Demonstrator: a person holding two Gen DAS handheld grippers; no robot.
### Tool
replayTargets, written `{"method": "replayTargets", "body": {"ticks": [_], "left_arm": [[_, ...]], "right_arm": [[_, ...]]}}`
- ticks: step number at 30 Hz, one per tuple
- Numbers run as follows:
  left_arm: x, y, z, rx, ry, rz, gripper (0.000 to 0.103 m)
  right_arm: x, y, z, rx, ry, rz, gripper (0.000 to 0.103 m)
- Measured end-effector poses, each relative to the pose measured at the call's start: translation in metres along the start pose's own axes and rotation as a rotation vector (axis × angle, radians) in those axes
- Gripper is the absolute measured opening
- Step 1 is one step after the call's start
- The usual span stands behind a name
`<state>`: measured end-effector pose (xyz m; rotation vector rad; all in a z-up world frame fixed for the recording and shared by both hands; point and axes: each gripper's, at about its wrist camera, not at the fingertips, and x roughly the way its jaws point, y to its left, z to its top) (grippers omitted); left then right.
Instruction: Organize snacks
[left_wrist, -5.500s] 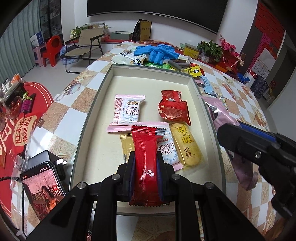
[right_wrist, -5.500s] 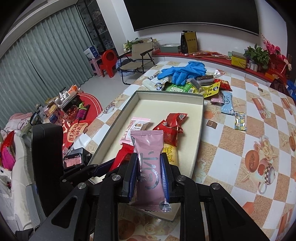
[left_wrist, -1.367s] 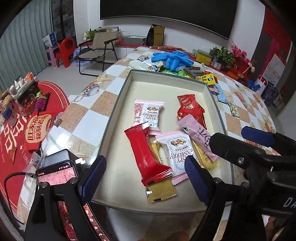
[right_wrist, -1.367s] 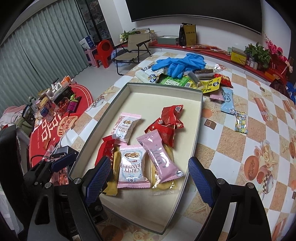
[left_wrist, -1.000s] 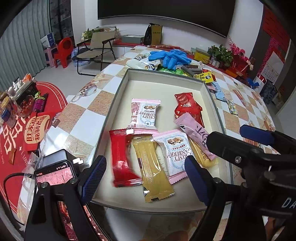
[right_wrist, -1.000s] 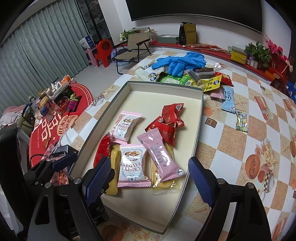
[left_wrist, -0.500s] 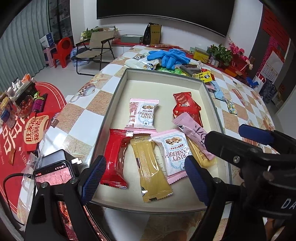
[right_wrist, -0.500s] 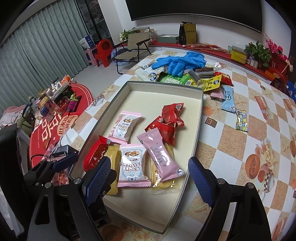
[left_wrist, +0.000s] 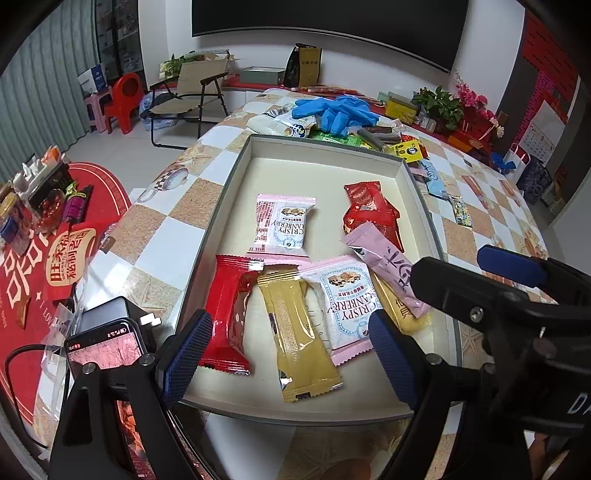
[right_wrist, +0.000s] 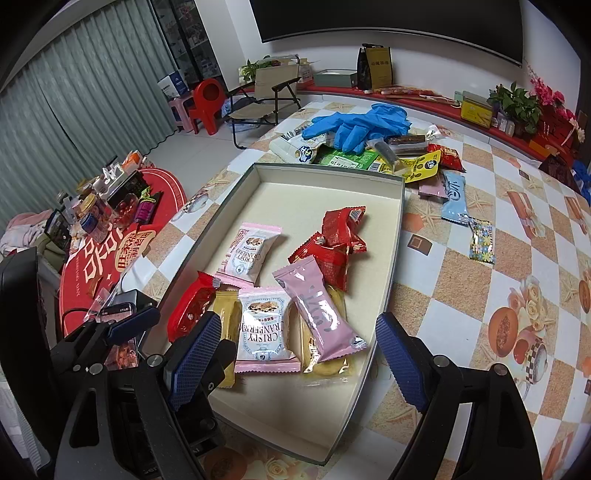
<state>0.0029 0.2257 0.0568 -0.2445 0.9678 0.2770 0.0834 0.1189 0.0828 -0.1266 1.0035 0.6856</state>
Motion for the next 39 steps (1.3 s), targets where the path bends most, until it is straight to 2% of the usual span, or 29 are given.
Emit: {"method": "replayTargets", "body": {"ticks": [39], "left_arm": [[-0.0001,-0.0012,-0.0002,0.004,0.005,-0.014,0.089]], "right_arm": [[-0.0028,-0.0002,0.0026,0.002,-0.006,0.002,0.087]]}}
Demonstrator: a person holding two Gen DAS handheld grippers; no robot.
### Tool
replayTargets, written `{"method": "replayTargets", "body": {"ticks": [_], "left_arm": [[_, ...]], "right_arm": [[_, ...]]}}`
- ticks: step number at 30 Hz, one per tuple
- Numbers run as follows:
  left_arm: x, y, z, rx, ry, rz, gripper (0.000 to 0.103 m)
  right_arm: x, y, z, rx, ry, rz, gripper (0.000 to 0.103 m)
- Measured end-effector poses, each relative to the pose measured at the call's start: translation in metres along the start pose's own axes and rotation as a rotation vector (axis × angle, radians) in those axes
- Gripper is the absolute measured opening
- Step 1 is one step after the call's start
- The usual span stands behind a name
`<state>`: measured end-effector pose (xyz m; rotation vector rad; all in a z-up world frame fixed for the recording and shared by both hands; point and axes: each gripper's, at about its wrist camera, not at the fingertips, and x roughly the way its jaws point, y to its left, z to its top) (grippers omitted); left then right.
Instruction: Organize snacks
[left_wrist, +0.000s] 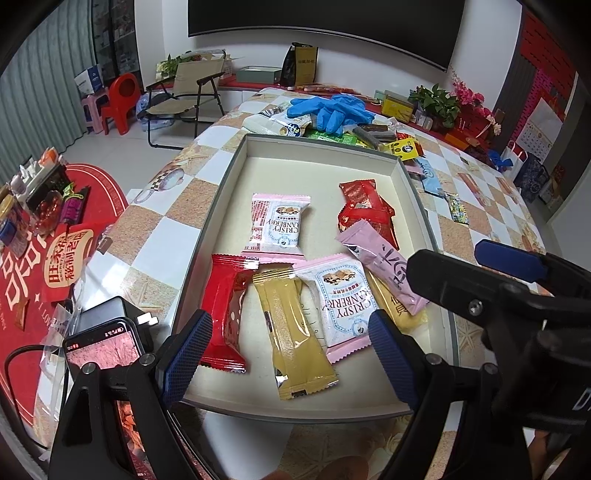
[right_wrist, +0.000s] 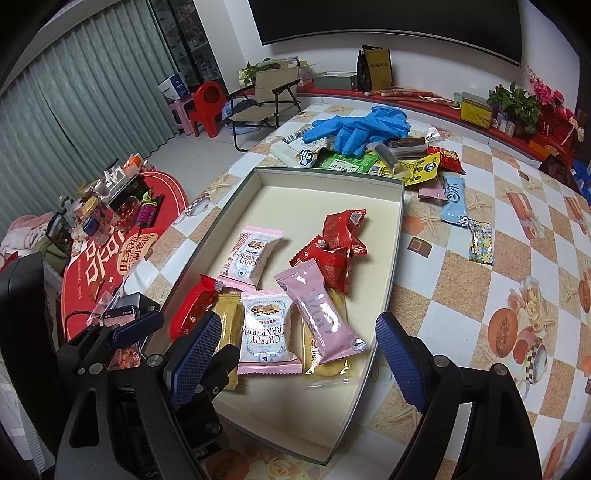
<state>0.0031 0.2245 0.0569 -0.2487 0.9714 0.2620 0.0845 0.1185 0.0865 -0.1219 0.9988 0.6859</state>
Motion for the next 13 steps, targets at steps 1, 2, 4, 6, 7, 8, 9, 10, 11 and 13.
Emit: {"method": "replayTargets", "body": {"ticks": [1,2,4,6,7,8,9,10,11,13], "left_arm": [[-0.0004,0.0002,-0.0002,0.0,0.0,-0.001,0.089],[-0.0006,0.0002,-0.0005,0.001,0.0,0.0,0.089],[-0.0014,0.0001,-0.0004,0.006,-0.002,0.001,0.089],[-0.0029,-0.0001,-0.001,0.011,-0.008,0.003,0.089],[-0.0038,-0.0003,-0.0013,0.012,-0.012,0.003,0.089],[-0.0047,-0.0007,-0.0015,0.012,-0.018,0.005,0.089],[-0.0065,-0.0009,-0.0021,0.014,-0.029,0.013,0.089],[-0.008,-0.0012,-0.0026,0.016,-0.037,0.02,0.089],[-0.0089,-0.0018,-0.0027,0.02,-0.04,0.023,0.089],[-0.0099,-0.0036,-0.003,0.028,-0.036,0.017,0.089]], "right_arm": [[0.0,-0.0001,-0.0001,0.001,0.001,0.001,0.087],[-0.0001,0.0,-0.0002,0.001,0.001,0.001,0.087],[-0.0002,0.0,-0.0003,0.001,0.0,0.002,0.087],[-0.0003,-0.0001,-0.0004,0.0,-0.001,0.001,0.087],[-0.0002,-0.0001,-0.0006,0.001,-0.001,0.001,0.087],[-0.0002,-0.0002,-0.0006,0.001,0.0,0.002,0.087],[-0.0001,-0.0001,-0.0004,0.001,0.0,0.002,0.087],[-0.0003,-0.0002,-0.0006,0.001,0.0,0.001,0.087],[-0.0002,-0.0002,-0.0003,0.001,-0.001,0.001,0.087],[-0.0014,-0.0004,-0.0002,0.003,-0.002,0.002,0.087]]}}
